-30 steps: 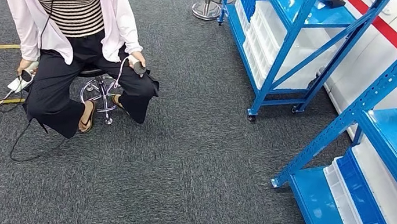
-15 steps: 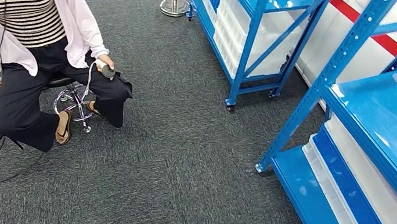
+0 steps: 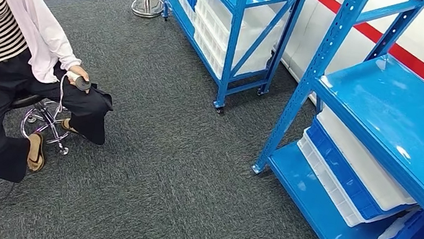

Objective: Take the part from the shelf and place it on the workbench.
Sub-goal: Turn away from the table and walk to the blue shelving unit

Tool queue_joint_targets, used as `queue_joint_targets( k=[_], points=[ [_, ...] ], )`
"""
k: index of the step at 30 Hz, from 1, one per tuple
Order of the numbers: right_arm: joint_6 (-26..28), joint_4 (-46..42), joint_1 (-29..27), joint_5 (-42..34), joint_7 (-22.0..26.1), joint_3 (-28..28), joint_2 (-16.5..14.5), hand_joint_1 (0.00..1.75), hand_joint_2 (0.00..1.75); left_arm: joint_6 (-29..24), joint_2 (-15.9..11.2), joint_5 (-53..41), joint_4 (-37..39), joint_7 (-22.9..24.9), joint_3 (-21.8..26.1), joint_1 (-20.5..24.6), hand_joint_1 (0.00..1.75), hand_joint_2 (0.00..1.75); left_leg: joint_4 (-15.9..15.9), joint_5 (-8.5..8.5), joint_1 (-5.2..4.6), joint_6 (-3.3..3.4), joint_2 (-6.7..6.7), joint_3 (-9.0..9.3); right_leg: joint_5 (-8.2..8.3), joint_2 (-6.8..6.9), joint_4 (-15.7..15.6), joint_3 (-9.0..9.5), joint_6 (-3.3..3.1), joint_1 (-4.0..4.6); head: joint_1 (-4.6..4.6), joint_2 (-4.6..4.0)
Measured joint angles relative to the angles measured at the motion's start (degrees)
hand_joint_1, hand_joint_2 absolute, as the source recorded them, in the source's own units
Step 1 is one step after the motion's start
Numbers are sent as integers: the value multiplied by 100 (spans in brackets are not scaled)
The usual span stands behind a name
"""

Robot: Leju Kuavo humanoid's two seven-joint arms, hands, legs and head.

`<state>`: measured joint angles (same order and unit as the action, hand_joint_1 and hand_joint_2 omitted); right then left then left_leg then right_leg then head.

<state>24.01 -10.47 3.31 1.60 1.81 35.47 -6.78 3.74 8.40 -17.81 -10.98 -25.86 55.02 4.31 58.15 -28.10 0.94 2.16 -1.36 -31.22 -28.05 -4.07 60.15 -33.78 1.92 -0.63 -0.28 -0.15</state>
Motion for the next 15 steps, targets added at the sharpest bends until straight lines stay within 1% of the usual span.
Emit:
queue_joint_targets(
  k=[1,2,3,4,5,6,7,8,9,10,11,12,13,14,15],
  points=[
    [-1,0,6,1,0,2,-2,0,0,-1,-2,0,0,-1,1,-1,0,0,-15,13,1,40,67,-4,-142,130,271,-128,-15,0,9,0],
    [-1,0,14,1,0,3,-5,0,0,-3,-8,0,0,-2,1,-6,0,0,-17,13,-9,61,135,-12,-318,240,637,-310,-35,0,15,-1],
    [-1,0,20,2,0,3,-8,0,0,-5,-12,0,0,-2,2,-10,0,0,-16,13,-18,72,207,-21,-476,292,1015,-491,-40,-5,21,-1],
    [-2,0,18,2,0,4,-9,0,0,-5,-13,0,1,-2,2,-13,0,0,-15,13,-26,72,274,-27,-569,317,1291,-613,-27,-10,21,-1],
    [-2,0,11,2,0,7,-9,0,0,-5,-12,0,1,-2,2,-14,0,0,-13,12,-31,71,339,-31,-580,333,1383,-638,4,-13,23,-1],
    [-2,0,3,3,0,9,-6,0,0,-5,-10,0,1,-2,2,-13,0,0,-12,10,-32,68,397,-30,-499,358,1227,-537,47,-15,24,-1],
    [-2,0,-2,3,0,11,-2,0,0,-5,-8,0,1,-2,2,-11,0,0,-11,7,-32,61,452,-23,-362,415,875,-337,89,-18,25,-1],
    [-2,0,1,4,1,13,1,0,0,-5,-6,0,0,-2,2,-10,0,0,-10,0,-36,49,504,-13,-221,529,440,-102,112,-20,27,-1],
    [-2,0,12,5,1,13,3,0,0,-5,-5,0,0,-2,2,-11,0,0,-4,-15,-50,24,555,0,-102,635,79,84,113,-6,26,0],
    [-3,0,23,7,2,13,3,0,0,-5,-6,0,0,-2,2,-10,0,0,0,-29,-60,-7,600,16,-29,707,-147,196,89,7,23,0],
    [-3,0,28,9,3,14,3,0,0,-6,-6,0,0,-2,2,-4,0,0,1,-43,-68,-42,646,34,0,733,-242,230,51,28,21,0],
    [-4,0,26,10,4,15,3,0,0,-8,-4,0,1,-2,2,8,0,0,-3,-52,-67,-80,689,53,14,689,-245,217,13,52,17,0],
    [-4,0,21,11,7,16,4,0,0,-9,-3,0,1,-2,2,22,0,0,-7,-61,-53,-115,721,66,30,632,-258,237,-35,33,17,-1],
    [-4,-1,14,12,11,17,7,0,0,-11,-3,0,0,-3,2,38,0,0,26,-99,-35,-151,682,68,47,581,-279,254,-76,18,14,-1],
    [-4,-1,11,13,16,19,10,0,0,-13,-3,1,0,-4,2,48,0,0,133,-187,-16,-180,585,35,72,535,-299,276,-121,-7,7,0]
  ],
)
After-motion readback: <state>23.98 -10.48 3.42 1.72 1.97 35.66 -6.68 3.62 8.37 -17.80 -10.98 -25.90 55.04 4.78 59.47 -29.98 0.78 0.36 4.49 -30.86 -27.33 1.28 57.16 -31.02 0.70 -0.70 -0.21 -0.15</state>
